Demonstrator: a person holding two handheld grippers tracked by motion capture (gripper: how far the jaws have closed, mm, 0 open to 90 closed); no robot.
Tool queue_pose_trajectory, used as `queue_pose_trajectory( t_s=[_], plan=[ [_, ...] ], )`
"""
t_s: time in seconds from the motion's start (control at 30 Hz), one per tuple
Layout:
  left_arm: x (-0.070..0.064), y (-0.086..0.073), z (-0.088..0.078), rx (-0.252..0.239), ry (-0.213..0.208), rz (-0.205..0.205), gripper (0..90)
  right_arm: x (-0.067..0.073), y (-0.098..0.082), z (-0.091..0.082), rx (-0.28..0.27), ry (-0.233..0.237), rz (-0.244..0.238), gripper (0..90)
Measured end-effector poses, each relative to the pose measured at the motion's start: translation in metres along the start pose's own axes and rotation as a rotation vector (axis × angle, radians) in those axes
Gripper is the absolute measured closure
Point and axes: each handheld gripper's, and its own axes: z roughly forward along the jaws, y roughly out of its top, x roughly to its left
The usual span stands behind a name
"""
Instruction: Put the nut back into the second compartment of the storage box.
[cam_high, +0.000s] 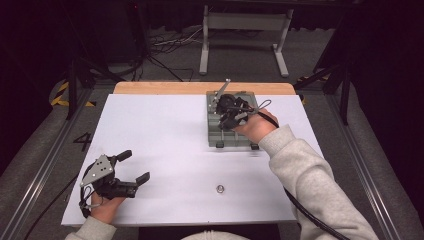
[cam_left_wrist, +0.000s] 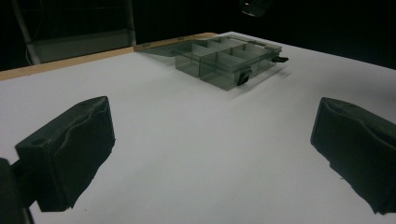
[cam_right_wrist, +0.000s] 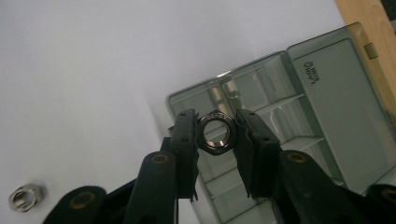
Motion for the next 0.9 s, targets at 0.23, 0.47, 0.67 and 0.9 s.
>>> queue_pose_trajectory(
  t_s=[0.23, 0.47, 0.67, 0.9],
  plan=[
    [0.000, 0.000, 0.001, -0.003, -0.001, 0.001, 0.5, -0.028, 0.009, 0.011, -0.004, -0.037, 0.062, 70.1],
    [0.001, 0.000, 0.000, 0.001, -0.003, 0.001, 0.5, -0.044, 0.012, 0.029, 0.015, -0.046, 0.102, 70.1],
    [0.001, 0.000, 0.000, 0.001, -0.004, -0.002, 0.5, -0.053, 0.001, 0.057, 0.046, -0.050, 0.152, 70.1],
    [0.001, -0.001, 0.002, 0.003, -0.006, -0.002, 0.5, -0.061, -0.012, 0.080, 0.104, -0.054, 0.193, 70.1]
  ],
)
